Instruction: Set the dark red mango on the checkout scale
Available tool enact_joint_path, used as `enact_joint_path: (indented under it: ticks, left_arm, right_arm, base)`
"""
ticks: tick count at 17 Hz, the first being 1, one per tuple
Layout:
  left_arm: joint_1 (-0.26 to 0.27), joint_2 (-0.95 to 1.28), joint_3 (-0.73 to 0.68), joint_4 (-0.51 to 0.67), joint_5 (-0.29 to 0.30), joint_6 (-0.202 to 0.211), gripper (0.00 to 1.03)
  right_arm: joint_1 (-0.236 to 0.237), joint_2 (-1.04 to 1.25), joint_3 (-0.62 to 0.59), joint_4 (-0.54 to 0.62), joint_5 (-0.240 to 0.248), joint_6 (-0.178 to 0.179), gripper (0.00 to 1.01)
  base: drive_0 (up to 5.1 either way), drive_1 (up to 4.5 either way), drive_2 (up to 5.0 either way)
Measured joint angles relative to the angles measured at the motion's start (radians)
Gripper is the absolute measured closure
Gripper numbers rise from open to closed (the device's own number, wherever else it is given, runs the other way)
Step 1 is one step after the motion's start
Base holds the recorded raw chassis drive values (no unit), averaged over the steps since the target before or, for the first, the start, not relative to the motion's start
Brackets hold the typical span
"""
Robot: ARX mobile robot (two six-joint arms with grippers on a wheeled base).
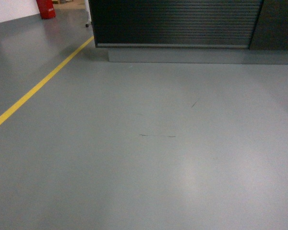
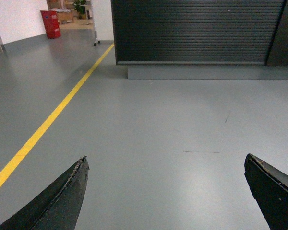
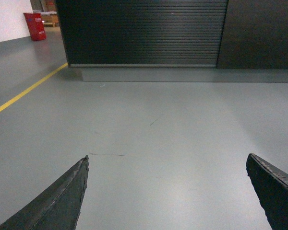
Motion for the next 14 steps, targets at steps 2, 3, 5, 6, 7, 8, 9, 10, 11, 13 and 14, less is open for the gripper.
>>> enact_joint_path:
  ticks: [2,3,5,6,7,8,9,10,11,13,14]
  left_arm:
    - [0.000,0.000,0.000,0.000,0.000,0.000,0.05]
    - [0.000,0.000,0.000,0.000,0.000,0.000,0.05]
    - [0.000,0.000,0.000,0.000,0.000,0.000,0.05]
    - [0.000,0.000,0.000,0.000,0.000,0.000,0.05]
    - [0.000,0.000,0.000,0.000,0.000,0.000,0.05]
    - [0.000,0.000,0.000,0.000,0.000,0.000,0.05]
    - [0.000,0.000,0.000,0.000,0.000,0.000,0.05]
    - [0.000,0.000,0.000,0.000,0.000,0.000,0.05]
    - [0.000,0.000,0.000,0.000,0.000,0.000,0.05]
    - [0.000,0.000,0.000,0.000,0.000,0.000,0.05]
    - [0.000,0.000,0.000,0.000,0.000,0.000,0.05]
  right_arm:
    - [0.000,0.000,0.000,0.000,0.000,0.000,0.03]
    - [0.000,0.000,0.000,0.000,0.000,0.000,0.03]
    - [0.000,0.000,0.000,0.000,0.000,0.000,0.03]
    - [0.000,0.000,0.000,0.000,0.000,0.000,0.03]
    - [0.000,0.000,0.000,0.000,0.000,0.000,0.03]
    - [0.000,0.000,0.000,0.000,0.000,0.000,0.03]
    - [0.000,0.000,0.000,0.000,0.000,0.000,0.03]
    - [0.000,0.000,0.000,0.000,0.000,0.000,0.03]
    - [0.000,0.000,0.000,0.000,0.000,0.000,0.03]
    - [0.000,0.000,0.000,-0.001,0.000,0.000,0.03]
    - [0.000,0.000,0.000,0.000,0.000,0.000,0.03]
  base:
    - [0.0,0.00,0.0]
    - [0.0,0.00,0.0]
    - [0.0,0.00,0.0]
    - [0.0,0.00,0.0]
    - [0.0,0.00,0.0]
    - [0.0,0.00,0.0]
    - [0.0,0.00,0.0]
    - [0.0,0.00,0.0]
    - [0.0,0.00,0.0]
    - [0.0,0.00,0.0]
    - [0.0,0.00,0.0]
